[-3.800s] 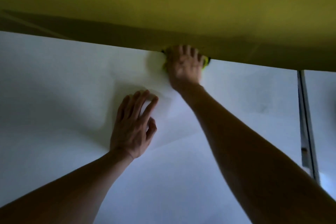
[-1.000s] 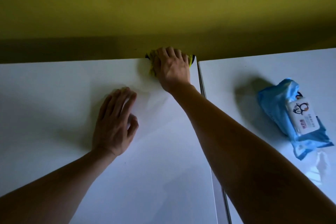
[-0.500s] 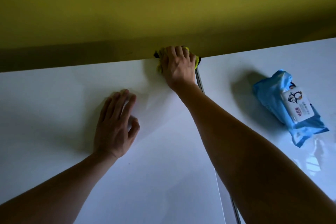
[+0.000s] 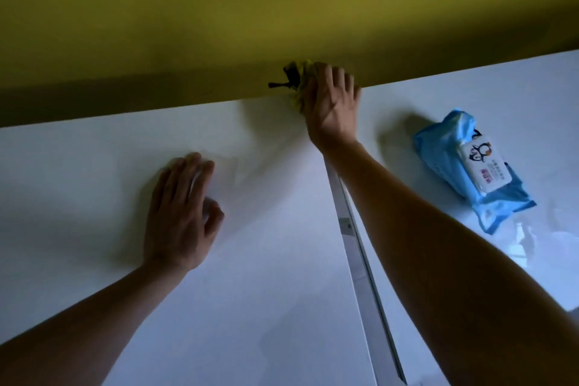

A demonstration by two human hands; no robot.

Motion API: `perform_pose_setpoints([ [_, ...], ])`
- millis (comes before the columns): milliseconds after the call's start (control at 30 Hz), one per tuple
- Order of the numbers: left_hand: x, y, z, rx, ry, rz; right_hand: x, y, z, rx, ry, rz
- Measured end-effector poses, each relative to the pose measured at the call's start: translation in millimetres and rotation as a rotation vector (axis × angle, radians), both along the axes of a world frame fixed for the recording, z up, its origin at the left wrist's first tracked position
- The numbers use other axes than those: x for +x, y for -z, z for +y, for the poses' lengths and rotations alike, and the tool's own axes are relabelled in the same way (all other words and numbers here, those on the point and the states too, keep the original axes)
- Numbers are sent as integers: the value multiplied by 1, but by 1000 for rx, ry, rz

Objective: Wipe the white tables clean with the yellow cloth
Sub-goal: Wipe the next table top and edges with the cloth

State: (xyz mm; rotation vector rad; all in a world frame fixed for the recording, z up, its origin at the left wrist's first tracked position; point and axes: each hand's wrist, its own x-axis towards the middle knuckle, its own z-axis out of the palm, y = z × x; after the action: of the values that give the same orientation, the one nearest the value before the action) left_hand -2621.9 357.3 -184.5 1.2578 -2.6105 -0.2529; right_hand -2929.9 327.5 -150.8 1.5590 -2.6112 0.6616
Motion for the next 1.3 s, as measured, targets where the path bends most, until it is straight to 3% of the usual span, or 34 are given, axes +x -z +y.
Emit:
perform_pose_setpoints([
  [100, -3, -1, 3, -3, -1, -18, -2, -12, 33, -54, -10, 11],
  [233, -5, -2, 7, -25, -15, -43, -10, -4, 83, 102, 39, 102],
  [367, -17, -7, 25, -37, -93, -41, -26, 19, 111, 240, -46, -39],
  [533, -84, -16, 99, 55, 33, 10, -42, 30, 110, 197, -214, -127],
  [700, -146, 0, 180, 121, 108, -97, -81, 34, 91, 194, -214, -196],
  [867, -148, 7, 184, 77, 113, -154, -100, 37, 79, 186, -29, -237],
  [933, -150, 7, 183, 64, 104, -161, -92, 35, 83, 196, -70, -212],
  [1100, -150, 3, 182, 38, 84, -150, -36, 31, 125, 174, -403, -156],
  [1200, -152, 3, 181, 29, 84, -146, -45, 31, 142, 183, -415, -174],
  [1300, -152, 4, 181, 16, 91, -140, -73, 30, 153, 153, -276, -287],
])
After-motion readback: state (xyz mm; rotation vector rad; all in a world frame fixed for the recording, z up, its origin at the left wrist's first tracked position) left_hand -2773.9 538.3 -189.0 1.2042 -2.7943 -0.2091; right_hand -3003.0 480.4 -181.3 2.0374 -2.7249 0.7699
